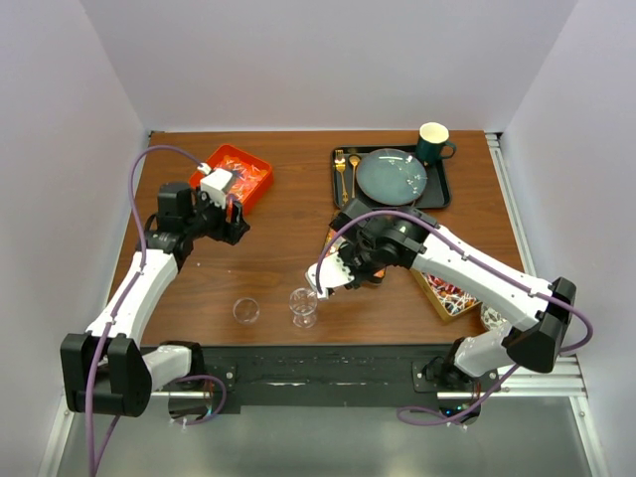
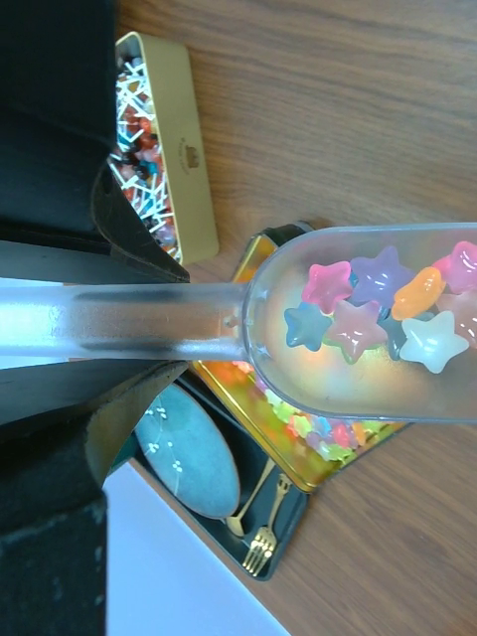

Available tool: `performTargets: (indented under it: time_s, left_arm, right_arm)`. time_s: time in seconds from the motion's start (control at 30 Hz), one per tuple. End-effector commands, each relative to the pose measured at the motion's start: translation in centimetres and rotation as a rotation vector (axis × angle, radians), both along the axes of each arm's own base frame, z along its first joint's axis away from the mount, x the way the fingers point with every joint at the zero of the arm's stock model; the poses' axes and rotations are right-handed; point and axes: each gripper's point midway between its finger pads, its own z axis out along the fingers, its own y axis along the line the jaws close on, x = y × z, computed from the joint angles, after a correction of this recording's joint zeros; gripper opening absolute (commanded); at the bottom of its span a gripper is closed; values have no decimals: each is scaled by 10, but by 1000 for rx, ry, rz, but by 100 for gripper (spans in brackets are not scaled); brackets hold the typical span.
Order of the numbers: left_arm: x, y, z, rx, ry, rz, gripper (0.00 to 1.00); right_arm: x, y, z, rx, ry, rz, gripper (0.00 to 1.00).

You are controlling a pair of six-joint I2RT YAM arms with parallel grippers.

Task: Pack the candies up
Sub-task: Place the fake candies in the packing bottle.

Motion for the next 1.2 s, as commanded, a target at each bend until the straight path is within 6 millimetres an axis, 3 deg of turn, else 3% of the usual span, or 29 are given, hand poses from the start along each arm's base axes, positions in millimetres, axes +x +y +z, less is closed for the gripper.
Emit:
performTargets:
  time_s: [0.0,0.37,0.87,1.0,1.17]
  left_arm:
    - [6,1,16,-21,-69,22,74]
    - [4,1,8,-27,-64,25,74]
    - [-1,1,16,-39,-93,32,75]
    - [-4,-3,20,-46,-102,7,75]
    - [-13,-23,29,-119,-106,-104,77]
  right_arm:
    - [5,-7,9,-41,-66,3,0]
    - [-2,1,14,-87,-112,1,0]
    - [-2,11,21,-170,-201,24,0]
    - [-5,13,27,-177,-221,38,0]
    - [-7,10,37,-176,-230,27,0]
